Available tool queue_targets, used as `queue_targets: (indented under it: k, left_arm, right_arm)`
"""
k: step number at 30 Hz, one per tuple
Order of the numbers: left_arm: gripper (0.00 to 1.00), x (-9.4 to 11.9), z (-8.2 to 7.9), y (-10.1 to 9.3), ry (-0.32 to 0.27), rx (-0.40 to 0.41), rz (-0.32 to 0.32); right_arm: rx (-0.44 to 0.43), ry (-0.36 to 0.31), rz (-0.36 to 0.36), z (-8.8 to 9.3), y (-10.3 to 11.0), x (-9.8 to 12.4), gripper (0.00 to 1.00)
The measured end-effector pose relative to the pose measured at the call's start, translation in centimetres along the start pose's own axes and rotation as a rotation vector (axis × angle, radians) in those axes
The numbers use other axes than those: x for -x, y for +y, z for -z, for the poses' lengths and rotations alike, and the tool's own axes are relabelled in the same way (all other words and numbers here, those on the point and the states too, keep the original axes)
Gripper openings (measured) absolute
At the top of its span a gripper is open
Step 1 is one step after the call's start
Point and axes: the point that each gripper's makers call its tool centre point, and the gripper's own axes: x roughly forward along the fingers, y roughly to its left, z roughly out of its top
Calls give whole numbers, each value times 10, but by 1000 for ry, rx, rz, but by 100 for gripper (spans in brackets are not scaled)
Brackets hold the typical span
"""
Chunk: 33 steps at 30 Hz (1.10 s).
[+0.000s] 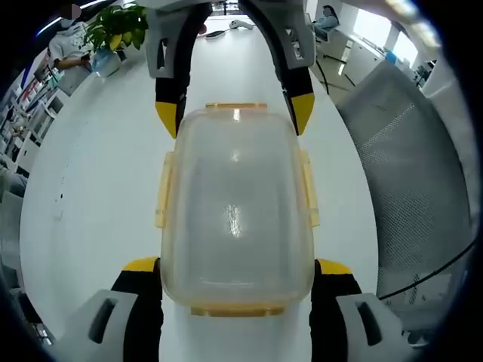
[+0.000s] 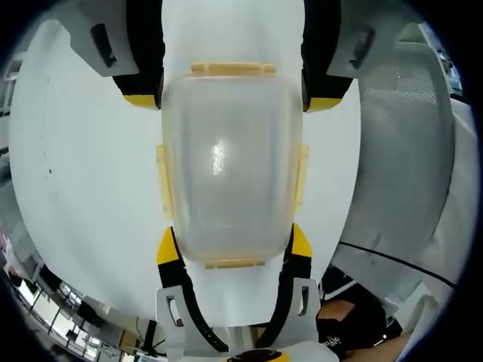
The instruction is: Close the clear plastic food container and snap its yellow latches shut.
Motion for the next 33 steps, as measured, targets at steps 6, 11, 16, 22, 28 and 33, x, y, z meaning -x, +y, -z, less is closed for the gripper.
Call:
queue_targets:
  k: [6,11,16,22,28,33]
  left_arm:
    - [78,0,1,13,8,0,3]
    - [78,-1,-1,24,-6,13,5]
    - [79,-3,-1,34,-9,30,15]
    - [79,-3,-1,47,3,23,19]
    - [79,-5,-3,58,5,25,18]
    - [79,-5,-4,62,6,25,18]
  right_arm:
    - [1,4,0,-1,-11,1,71]
    - [6,16,-2,1,-25,2,71]
    - [10,18,-4,1,-32,4,71]
    - [2,4,-3,1,-43,5,71]
    - [2,1,-3,4,-56,7,71]
    - [2,4,-4,5,-60,8,72]
